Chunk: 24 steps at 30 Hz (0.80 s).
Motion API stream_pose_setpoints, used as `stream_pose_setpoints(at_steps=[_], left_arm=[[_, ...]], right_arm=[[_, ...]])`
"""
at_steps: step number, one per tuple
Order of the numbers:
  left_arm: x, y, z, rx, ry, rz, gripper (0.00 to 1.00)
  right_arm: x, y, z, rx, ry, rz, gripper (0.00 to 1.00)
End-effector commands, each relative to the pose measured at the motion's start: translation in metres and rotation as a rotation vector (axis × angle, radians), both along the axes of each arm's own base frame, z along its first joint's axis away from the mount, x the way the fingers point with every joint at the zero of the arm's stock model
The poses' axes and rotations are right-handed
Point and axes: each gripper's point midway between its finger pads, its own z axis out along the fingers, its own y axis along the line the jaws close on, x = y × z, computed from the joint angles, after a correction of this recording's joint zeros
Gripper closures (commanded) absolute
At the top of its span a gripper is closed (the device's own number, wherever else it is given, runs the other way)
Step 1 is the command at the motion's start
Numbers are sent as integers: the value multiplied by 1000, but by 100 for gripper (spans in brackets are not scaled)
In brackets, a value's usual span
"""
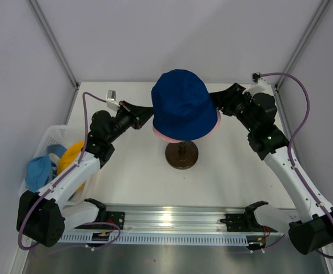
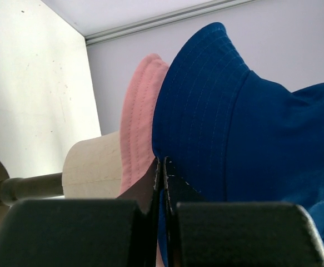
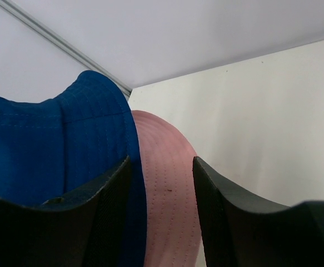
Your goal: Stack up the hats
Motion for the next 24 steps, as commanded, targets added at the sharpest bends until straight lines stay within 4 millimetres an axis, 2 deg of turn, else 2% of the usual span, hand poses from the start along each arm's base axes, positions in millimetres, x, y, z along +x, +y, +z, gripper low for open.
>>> stream_pose_setpoints(at_steps=[1,10,13,15,16,17,18,19,20,21,22,23,24], left_arm=[[-8,-5,-23,89,32,-51,99],[-10,3,-51,224,-4,-25,99],[-6,0,-53,253,-16,-41,99],[-6,-3,-50,263,-41,-60,99],[-7,-5,-45,276,-74,-88,96],[-7,-6,-37,282,-95,-101,83],[-6,-6,-35,291,-109,-110,76],[-5,-5,-24,314,-157,-117,71],[-6,-3,-16,330,-169,-122,64],[-3,1,-7,358,-210,-108,62],[-3,6,-8,378,-192,-97,58],[-2,9,-5,391,-196,-87,49],[-2,19,12,401,-242,-59,42]], right_arm=[[-10,4,-5,-2,11,25,49],[-18,0,-14,1,26,14,50],[-20,-5,-14,3,26,-5,48],[-20,-8,-15,-18,20,-17,43],[-18,-14,-12,-32,11,-48,37],[-19,-20,-14,-65,18,-70,33],[-19,-27,-12,-79,16,-91,29],[-18,-38,-2,-90,5,-135,21],[-22,-48,-6,-110,41,-155,15],[-20,-65,-2,-114,48,-202,9],[-22,-76,6,-113,47,-233,1],[-28,-87,3,-122,72,-257,1],[-31,-96,5,-131,69,-278,1]])
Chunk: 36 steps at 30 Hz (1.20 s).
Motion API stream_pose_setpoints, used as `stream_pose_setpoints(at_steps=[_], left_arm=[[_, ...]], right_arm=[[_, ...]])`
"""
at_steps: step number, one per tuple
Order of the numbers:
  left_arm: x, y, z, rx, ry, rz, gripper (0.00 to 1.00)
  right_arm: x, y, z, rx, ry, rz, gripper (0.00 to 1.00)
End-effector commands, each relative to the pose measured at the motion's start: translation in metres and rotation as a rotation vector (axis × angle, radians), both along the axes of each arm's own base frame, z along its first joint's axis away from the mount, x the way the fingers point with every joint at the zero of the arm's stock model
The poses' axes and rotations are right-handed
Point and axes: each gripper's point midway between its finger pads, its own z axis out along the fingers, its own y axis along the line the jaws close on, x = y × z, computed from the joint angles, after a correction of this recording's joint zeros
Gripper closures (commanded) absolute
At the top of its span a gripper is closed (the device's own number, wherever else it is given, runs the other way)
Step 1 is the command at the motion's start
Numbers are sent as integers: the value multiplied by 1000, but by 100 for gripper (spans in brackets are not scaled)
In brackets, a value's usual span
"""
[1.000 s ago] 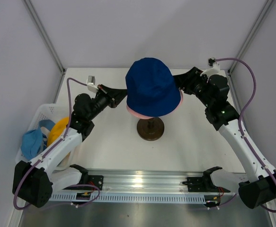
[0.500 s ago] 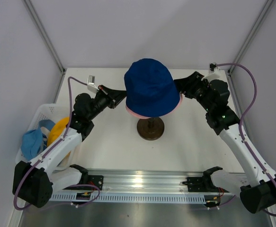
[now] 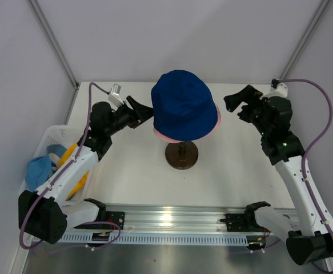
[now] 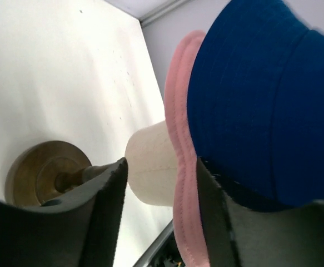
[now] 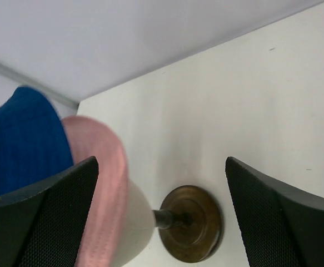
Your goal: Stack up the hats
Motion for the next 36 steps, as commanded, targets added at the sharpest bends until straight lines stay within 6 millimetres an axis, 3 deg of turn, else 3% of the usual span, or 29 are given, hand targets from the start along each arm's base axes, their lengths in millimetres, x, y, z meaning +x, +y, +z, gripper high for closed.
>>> stream_pose_setpoints(at_steps=[1,2,3,5,9,12,13,15,16,17,24,27,30,32,36], left_arm=[[-6,19,42,76,-133,-5,36],[-6,26,45,81,-136,11,25],[-8,41,58,81,-160,50,20],[-12,58,54,111,-138,101,4],[-13,122,48,175,-83,371,0],[-29,168,14,215,99,578,1],[-39,189,-12,262,214,677,0],[-55,227,-35,267,319,840,0],[-68,244,-55,306,390,925,1],[-79,259,-66,311,416,994,1],[-118,303,-136,316,693,1243,0],[-127,320,-153,308,806,1354,1],[-124,332,-153,281,807,1417,2],[-116,343,-142,282,751,1468,3],[-144,388,-105,372,725,1784,5]], right_arm=[[-19,-46,25,-50,-24,-122,1],[-22,-51,22,-57,-18,-133,1],[-26,-55,23,-61,-19,-141,1],[-29,-62,14,-73,7,-159,0],[-27,-62,-23,-75,91,-153,0],[-26,-53,-41,-42,102,-109,0],[-28,-51,-61,-35,125,-98,1],[-26,-43,-65,8,90,-66,1],[-29,-42,-80,18,105,-63,0],[-27,-40,-77,34,79,-57,0],[-22,-43,-87,-14,113,-57,1],[-20,-41,-85,-14,105,-47,0],[-16,-40,-79,-17,93,-39,1],[-15,-39,-75,-16,84,-32,1],[-11,-28,-65,17,67,22,1]])
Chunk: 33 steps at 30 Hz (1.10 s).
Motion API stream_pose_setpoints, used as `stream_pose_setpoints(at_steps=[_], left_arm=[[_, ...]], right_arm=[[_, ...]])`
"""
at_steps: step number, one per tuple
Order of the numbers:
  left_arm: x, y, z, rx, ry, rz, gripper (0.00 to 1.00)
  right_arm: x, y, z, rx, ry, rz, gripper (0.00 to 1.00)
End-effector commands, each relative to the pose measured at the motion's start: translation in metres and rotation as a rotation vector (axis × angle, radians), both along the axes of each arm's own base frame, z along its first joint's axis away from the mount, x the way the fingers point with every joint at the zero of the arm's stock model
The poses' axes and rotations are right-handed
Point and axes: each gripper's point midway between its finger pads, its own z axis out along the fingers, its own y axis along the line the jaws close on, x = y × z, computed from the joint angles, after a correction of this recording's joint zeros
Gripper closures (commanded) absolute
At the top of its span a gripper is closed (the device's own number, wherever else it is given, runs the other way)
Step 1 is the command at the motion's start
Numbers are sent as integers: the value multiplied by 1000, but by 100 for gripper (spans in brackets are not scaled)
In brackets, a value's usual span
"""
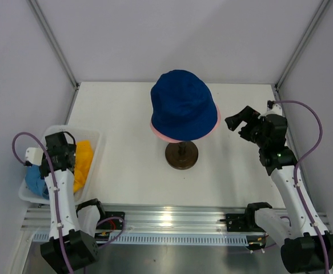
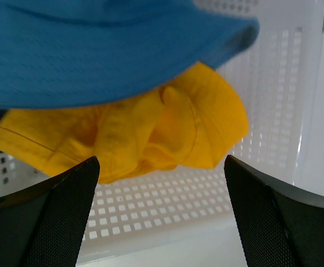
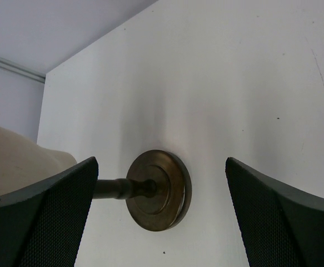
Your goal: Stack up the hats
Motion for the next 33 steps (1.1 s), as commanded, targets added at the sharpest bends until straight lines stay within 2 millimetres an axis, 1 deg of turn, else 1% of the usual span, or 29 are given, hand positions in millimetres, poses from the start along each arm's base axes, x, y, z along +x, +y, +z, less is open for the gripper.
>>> stream_pose_setpoints(at_steps=[1,3,4,5,7,8,9,10,12,14,15,17,18,20,21,22,23,24,25,28,31,33], left_arm=[[-36,42,41,177,56,282,4],[-45,47,56,195,37,358,3],[-51,46,57,201,47,372,3],[-54,44,60,203,19,372,3],[-51,43,62,199,-39,372,3],[-53,41,61,198,-69,374,4],[-49,41,64,200,-108,370,4],[-49,41,66,205,-131,371,4],[-54,41,68,209,-160,403,4],[-62,40,66,186,-202,472,3],[-63,39,60,168,-214,494,2],[-58,33,57,110,-293,524,1],[-53,32,48,96,-343,516,1],[-42,28,49,57,-447,512,1],[-37,30,43,49,-493,522,1],[-39,29,38,38,-542,543,0],[-40,30,33,36,-559,561,1],[-43,34,35,53,-584,589,1],[-46,36,33,62,-599,610,1],[-53,46,38,118,-617,665,1],[-57,53,37,152,-625,714,2],[-54,58,34,161,-635,738,4]], right_arm=[[10,10,36,29,-103,53,1],[12,13,38,49,-107,63,0],[13,14,38,55,-107,63,1],[14,15,39,62,-107,69,0],[16,17,42,68,-109,78,0],[16,20,44,73,-110,93,1],[17,21,47,72,-115,100,0],[17,21,50,73,-118,102,1],[18,22,54,74,-122,105,0],[18,23,56,82,-126,106,1],[18,23,57,87,-131,106,1],[18,25,57,94,-129,117,1],[18,26,57,97,-126,122,1],[17,28,56,93,-117,136,1],[17,27,55,88,-111,135,1],[17,26,55,79,-109,130,1],[17,25,55,75,-107,128,1],[17,25,56,72,-105,125,0],[18,24,57,70,-107,124,0],[20,26,58,74,-106,128,1],[25,29,58,86,-98,138,1],[27,33,59,100,-90,159,1]])
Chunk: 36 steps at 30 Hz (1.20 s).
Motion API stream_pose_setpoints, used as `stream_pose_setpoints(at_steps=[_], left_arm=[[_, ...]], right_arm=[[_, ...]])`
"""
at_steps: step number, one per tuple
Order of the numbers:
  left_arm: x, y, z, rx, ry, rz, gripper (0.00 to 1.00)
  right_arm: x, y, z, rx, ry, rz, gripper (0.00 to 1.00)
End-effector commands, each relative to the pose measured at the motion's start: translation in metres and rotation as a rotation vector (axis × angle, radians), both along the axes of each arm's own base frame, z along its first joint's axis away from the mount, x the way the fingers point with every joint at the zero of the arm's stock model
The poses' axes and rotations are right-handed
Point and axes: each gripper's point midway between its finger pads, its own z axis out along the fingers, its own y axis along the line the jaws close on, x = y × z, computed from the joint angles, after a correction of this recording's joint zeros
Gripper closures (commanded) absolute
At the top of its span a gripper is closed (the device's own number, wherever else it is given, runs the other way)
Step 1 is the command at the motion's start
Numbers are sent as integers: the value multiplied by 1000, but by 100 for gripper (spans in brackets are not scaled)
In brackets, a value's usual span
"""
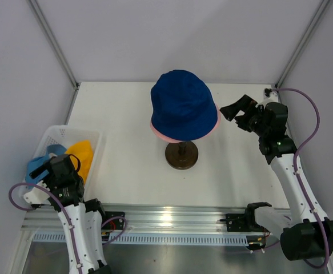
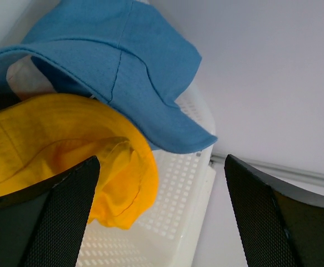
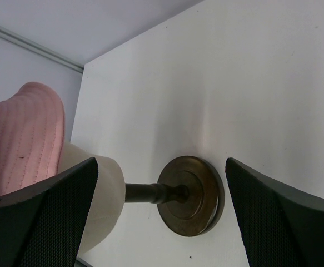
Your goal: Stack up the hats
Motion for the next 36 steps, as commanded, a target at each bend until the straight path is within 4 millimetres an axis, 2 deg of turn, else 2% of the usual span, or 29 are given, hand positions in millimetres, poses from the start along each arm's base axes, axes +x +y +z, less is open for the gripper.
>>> stream_pose_setpoints(at_steps=[1,6,10,11,15,16,17,19,20,21,23,24,26,29,31,32,33,34,35,36], left_arm=[[-3,19,5,49,-70,136,5],[-5,22,-18,-18,-91,228,19],[-6,30,-20,-9,-112,285,22],[-5,33,-15,6,-132,296,22],[-3,41,-8,43,-158,329,40],[-4,45,-9,53,-138,340,42],[0,49,-3,77,-163,346,43],[-2,58,-1,107,-137,368,51],[5,63,4,121,-154,364,55],[7,65,6,128,-151,357,66],[14,67,8,130,-145,339,76],[18,67,8,118,-149,326,88],[22,68,6,96,-150,308,99],[30,66,8,65,-173,257,99],[41,62,17,67,-183,183,99],[64,56,35,72,-263,75,99],[78,51,49,91,-297,0,99],[94,47,77,142,-349,-92,99],[115,30,89,116,-394,-226,99],[127,22,99,109,-417,-294,99]], right_arm=[[8,8,24,22,-42,45,1],[15,6,36,6,-59,36,0],[16,6,51,-14,-87,46,0],[17,6,53,-19,-90,46,0],[20,5,57,-28,-95,44,1],[22,6,56,-30,-92,46,1],[22,6,54,-32,-88,48,1],[27,5,51,-39,-79,43,0],[28,5,50,-42,-77,43,1],[30,4,50,-44,-78,42,1],[35,6,49,-48,-70,47,1],[37,6,48,-49,-63,51,1],[37,7,48,-62,-51,60,1],[35,3,53,-75,-62,44,1],[34,0,60,-82,-85,27,0],[32,-1,67,-82,-106,23,0],[31,-1,71,-82,-117,20,1],[30,-3,73,-83,-126,12,1],[29,-4,78,-83,-139,7,1],[27,-4,78,-80,-141,4,1]])
